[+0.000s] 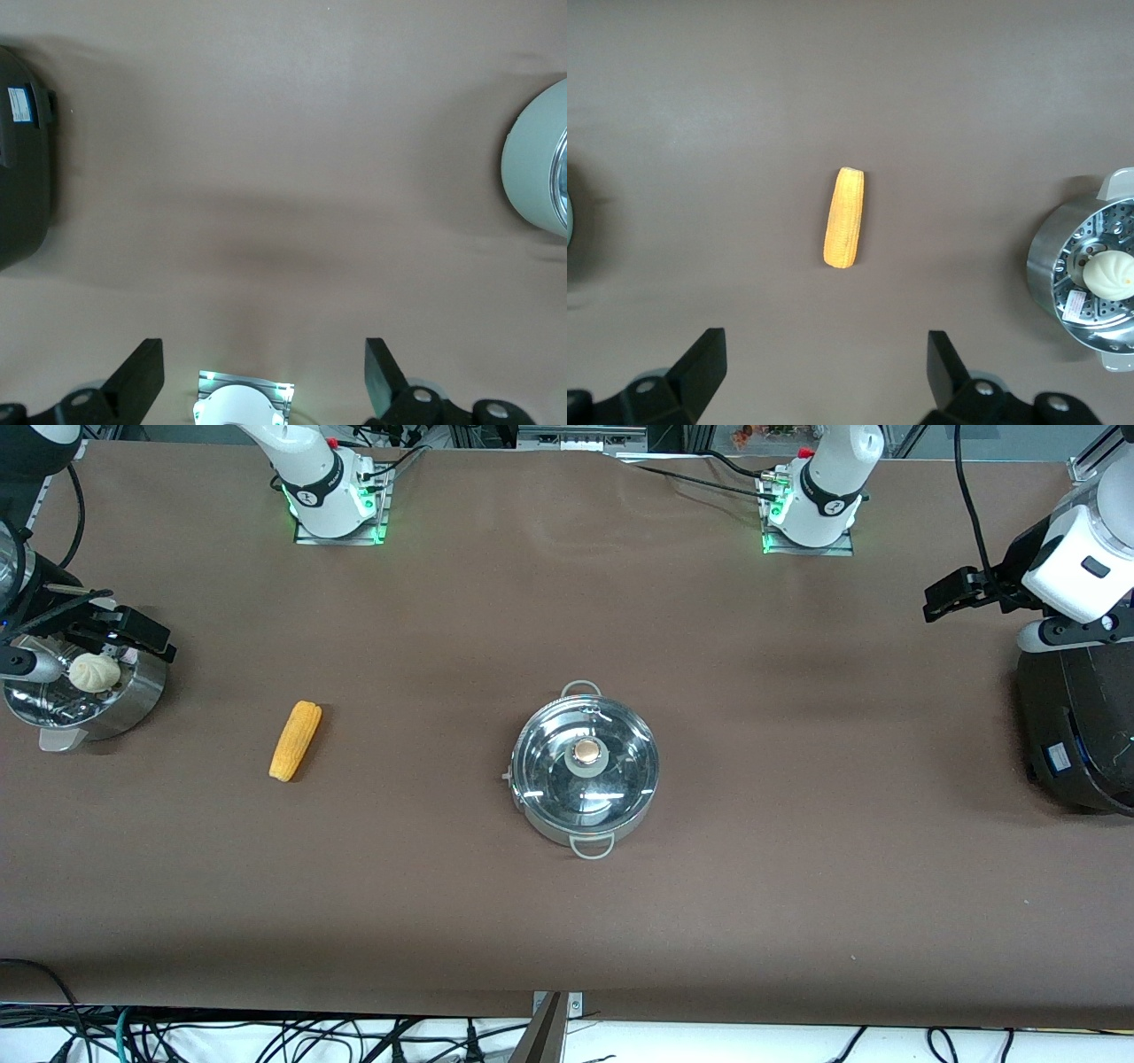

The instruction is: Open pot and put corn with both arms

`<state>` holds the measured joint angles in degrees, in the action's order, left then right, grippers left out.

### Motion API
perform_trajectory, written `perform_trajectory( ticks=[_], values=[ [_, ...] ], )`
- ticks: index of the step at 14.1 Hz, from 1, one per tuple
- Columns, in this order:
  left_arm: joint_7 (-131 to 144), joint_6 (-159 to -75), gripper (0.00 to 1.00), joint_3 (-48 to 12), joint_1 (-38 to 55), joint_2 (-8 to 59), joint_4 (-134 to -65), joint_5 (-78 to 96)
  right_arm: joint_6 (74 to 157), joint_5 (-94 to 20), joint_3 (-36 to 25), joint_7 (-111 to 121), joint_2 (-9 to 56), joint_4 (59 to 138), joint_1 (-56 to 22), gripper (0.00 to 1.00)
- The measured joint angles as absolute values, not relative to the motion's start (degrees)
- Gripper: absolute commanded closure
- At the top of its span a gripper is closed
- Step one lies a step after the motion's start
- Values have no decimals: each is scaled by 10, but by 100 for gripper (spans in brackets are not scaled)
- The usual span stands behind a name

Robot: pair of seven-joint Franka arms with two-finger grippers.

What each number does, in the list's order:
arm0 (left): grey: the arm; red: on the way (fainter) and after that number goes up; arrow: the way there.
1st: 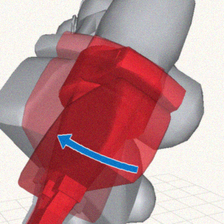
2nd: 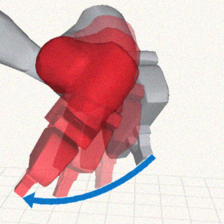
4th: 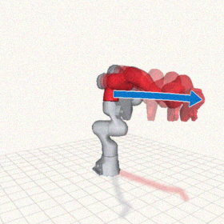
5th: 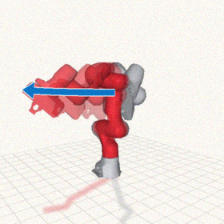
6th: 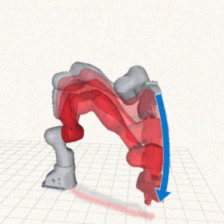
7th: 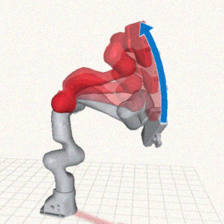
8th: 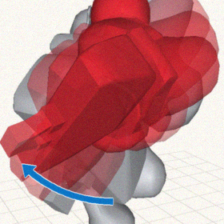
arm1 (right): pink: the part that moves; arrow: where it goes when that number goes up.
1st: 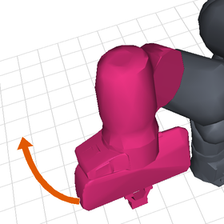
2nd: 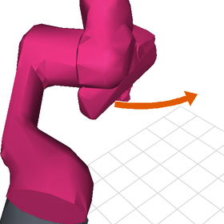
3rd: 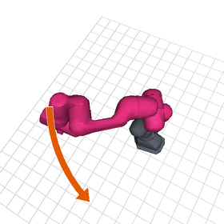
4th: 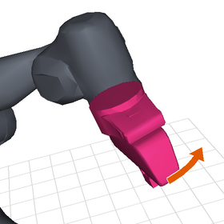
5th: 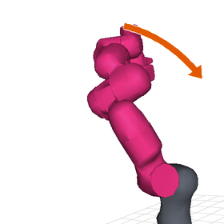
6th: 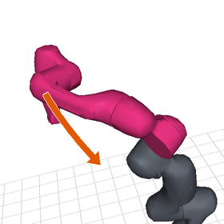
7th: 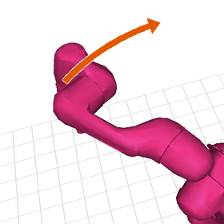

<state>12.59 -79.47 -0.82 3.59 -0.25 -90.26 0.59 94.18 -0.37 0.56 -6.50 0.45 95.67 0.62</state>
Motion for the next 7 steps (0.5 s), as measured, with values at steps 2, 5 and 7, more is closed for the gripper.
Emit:
perform_trajectory(
  ticks=[2, 5, 7],
  values=[
    [126, -795, 0, -9, 36, -2, -903, 6, 942, -4, 5, -65, 4, 957, 6, 0],
    [127, -795, 0, -15, 36, -1, -903, 6, 941, -4, 5, -65, 4, 957, 6, 0],
    [128, -796, 0, -16, 36, 0, -903, 6, 938, -4, 5, -65, 4, 957, 6, 0]
  ],
)
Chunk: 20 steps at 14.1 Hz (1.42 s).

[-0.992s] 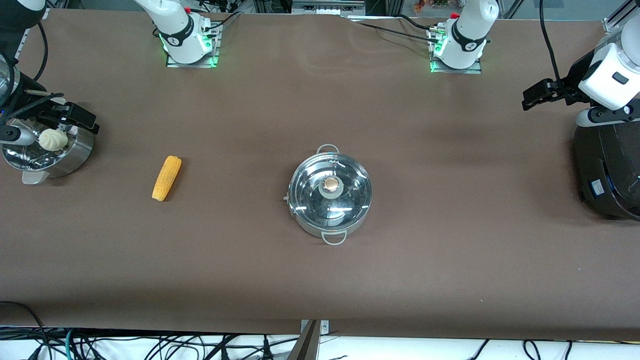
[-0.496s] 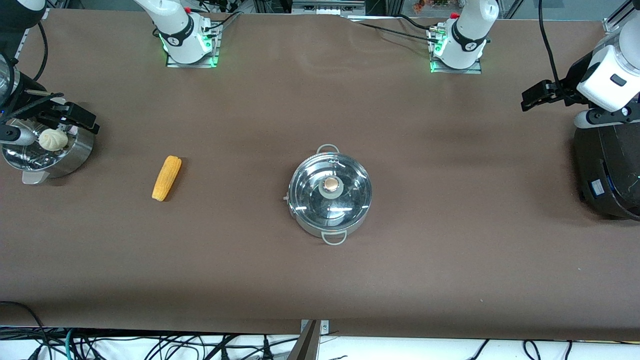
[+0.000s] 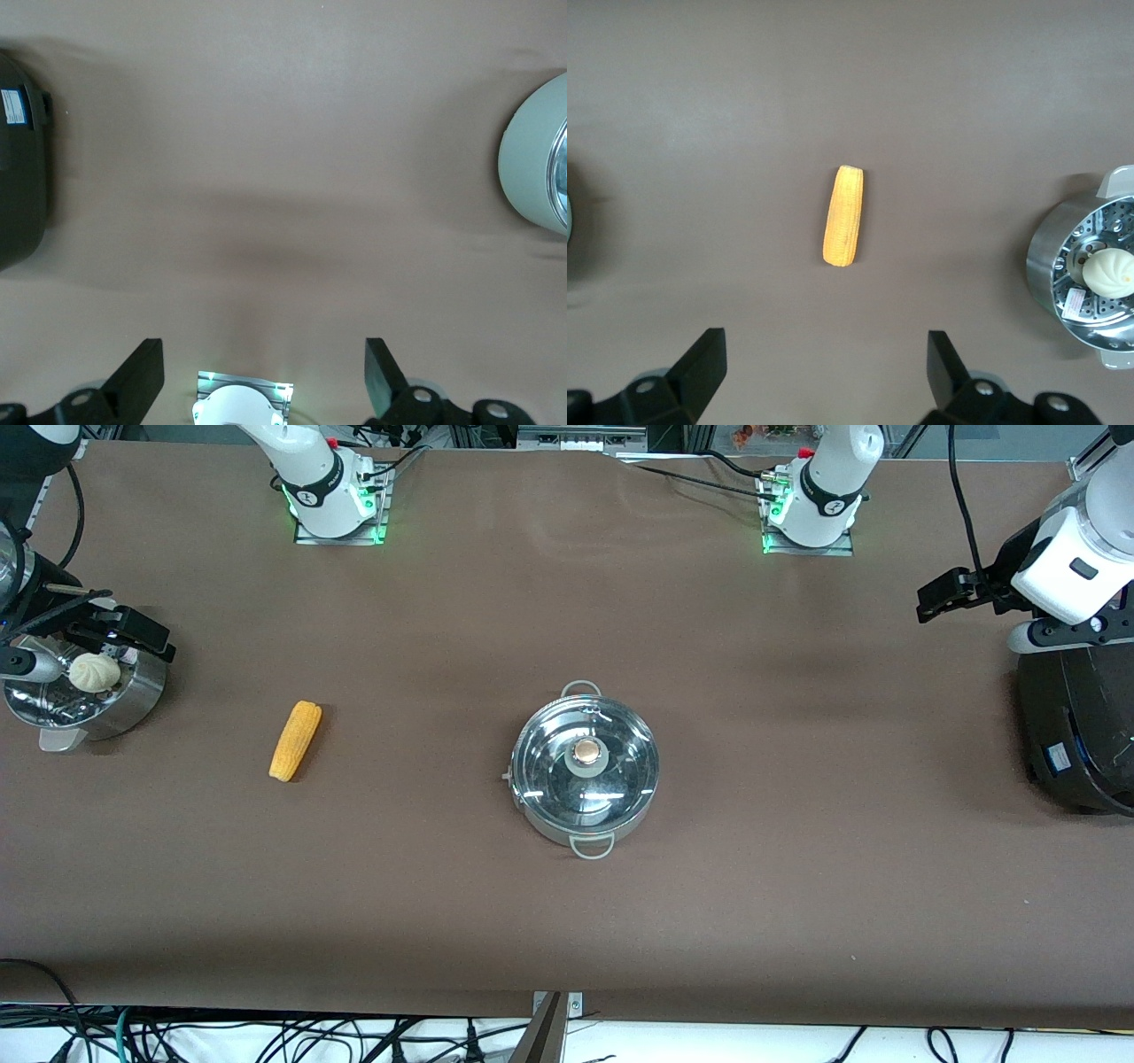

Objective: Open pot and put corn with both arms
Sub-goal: 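Reach the right gripper to the corn while the left gripper approaches the pot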

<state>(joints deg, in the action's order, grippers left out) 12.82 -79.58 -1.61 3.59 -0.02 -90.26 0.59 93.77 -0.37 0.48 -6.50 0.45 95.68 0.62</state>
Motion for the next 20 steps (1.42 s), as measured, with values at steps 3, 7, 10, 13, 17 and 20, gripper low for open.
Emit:
perform_trajectory(
  ticks=[3, 7, 10, 13, 17, 20],
  values=[
    [128, -796, 0, -16, 36, 1, -903, 6, 931, -4, 5, -65, 4, 957, 5, 0],
    [128, -801, 0, -16, 35, 7, -903, 6, 906, -4, 6, -66, 5, 957, 2, 0],
    [129, -813, 0, -16, 35, 10, -903, 6, 896, -4, 6, -68, 22, 963, 2, 0],
    [131, -831, 0, -21, 35, 20, -903, 6, 958, -4, 6, -113, 48, 999, 2, 0],
    [218, -895, 0, -75, 38, 54, -901, 22, 1098, -4, 6, -218, 67, 1095, -4, 0],
    [335, -947, 0, -107, 77, 93, -892, 24, 1229, -3, 6, -271, 93, 1180, -12, 0]
  ],
)
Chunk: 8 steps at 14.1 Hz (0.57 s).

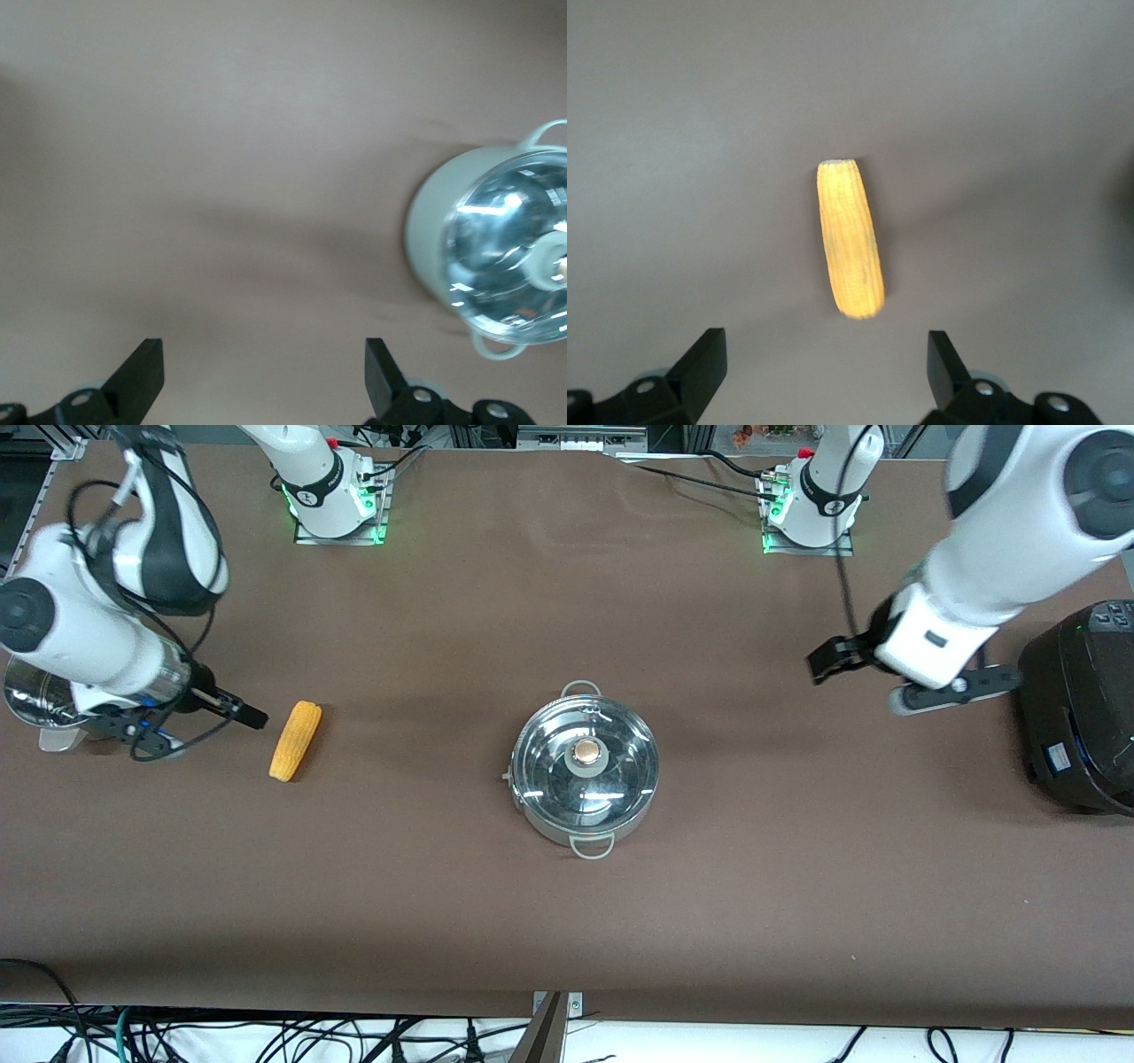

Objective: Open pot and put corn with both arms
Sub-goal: 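Reach the right gripper to the corn while the left gripper approaches the pot, then grasp the corn with the right gripper while the left gripper grips the lid knob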

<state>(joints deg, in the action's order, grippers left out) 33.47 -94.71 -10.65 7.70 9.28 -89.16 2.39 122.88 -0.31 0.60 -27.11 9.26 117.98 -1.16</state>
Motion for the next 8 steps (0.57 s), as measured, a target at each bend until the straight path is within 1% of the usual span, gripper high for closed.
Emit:
perform_trajectory(
  ticks=[4, 6, 8],
  values=[
    [483, -1053, 0, -106, 177, 181, -870, 24, 1393, -3, 6, -288, 142, 1262, -17, 0],
    [537, -1074, 0, -83, 226, 240, -825, 24, 1428, -1, 5, -291, 170, 1274, -17, 0],
    [568, -1075, 0, -39, 283, 300, -765, 24, 1442, 8, 3, -292, 192, 1275, -17, 0]
  ],
)
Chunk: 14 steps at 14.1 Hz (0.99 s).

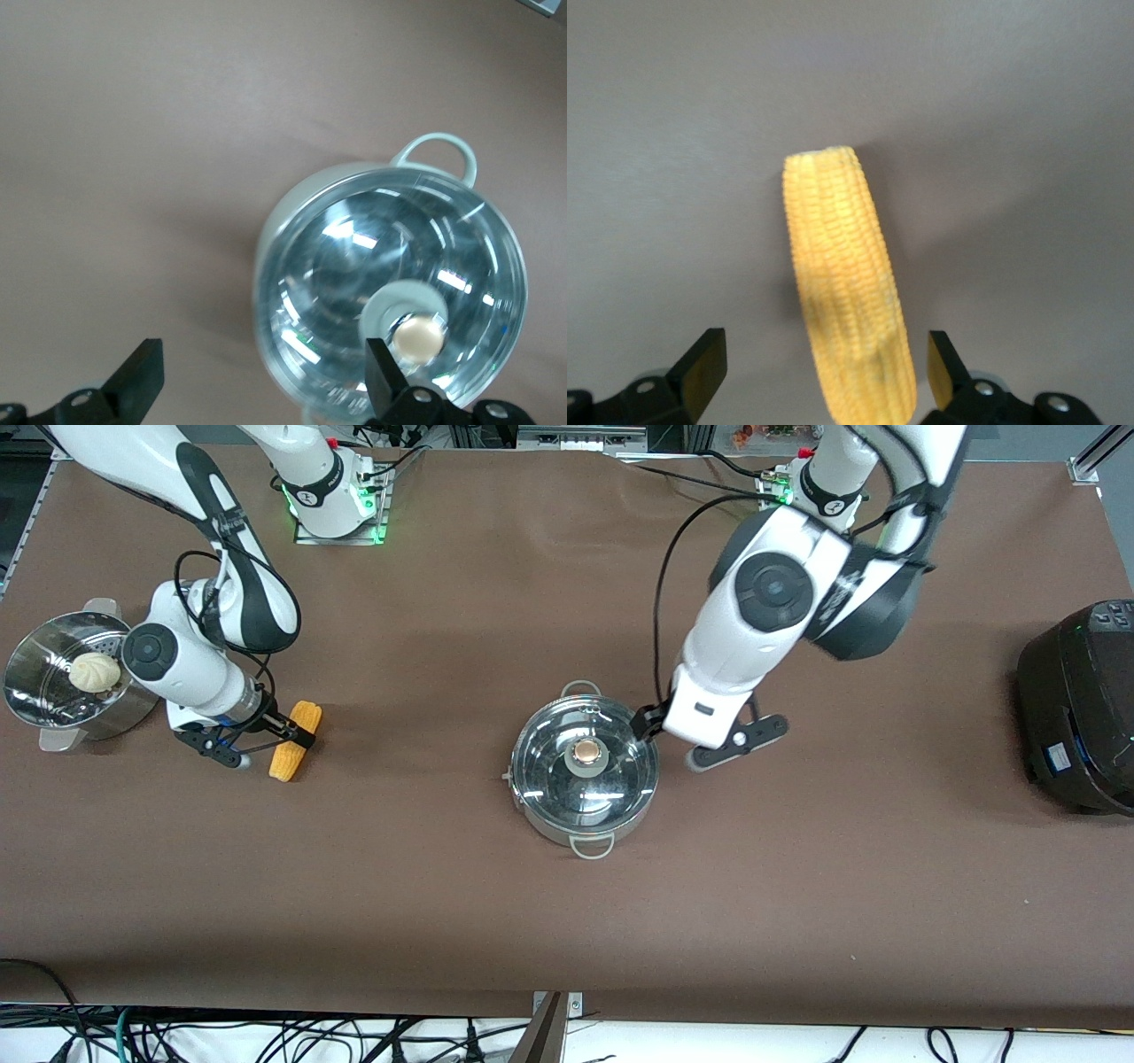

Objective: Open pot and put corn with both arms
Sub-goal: 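Grasp the corn with the right gripper while the left gripper grips the lid knob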

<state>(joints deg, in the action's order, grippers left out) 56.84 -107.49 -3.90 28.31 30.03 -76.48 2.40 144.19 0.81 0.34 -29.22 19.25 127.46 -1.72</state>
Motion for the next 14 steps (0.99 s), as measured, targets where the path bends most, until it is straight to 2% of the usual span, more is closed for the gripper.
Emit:
perform_trajectory(
  ticks=[1, 2, 3, 4, 6, 8, 10, 12, 14],
  values=[
    [589, -1075, 0, -20, 311, 329, -733, 24, 1450, 14, 2, -292, 203, 1275, -17, 0],
    [606, -1076, 0, -6, 335, 354, -703, 24, 1459, 19, 2, -292, 213, 1275, -17, 12],
    [618, -1076, 0, 5, 355, 375, -678, 24, 1472, 22, 2, -292, 224, 1275, -17, 40],
    [625, -1076, 0, 15, 372, 394, -656, 24, 1483, 24, 1, -292, 234, 1274, -17, 59],
    [628, -1077, 0, 31, 396, 427, -620, 24, 1492, 26, 1, -292, 243, 1274, -17, 80],
    [631, -1080, 0, 38, 409, 453, -597, 24, 1494, 34, 1, -292, 244, 1272, -17, 87],
    [632, -1081, 0, 38, 412, 466, -587, 24, 1495, 37, 1, -292, 243, 1269, -17, 91],
    [632, -1081, 4, 38, 413, 473, -585, 24, 1489, 39, 1, -292, 237, 1262, -18, 91],
    [632, -1081, 8, 39, 413, 477, -584, 24, 1430, 41, 2, -292, 225, 1234, -19, 91]
  ],
)
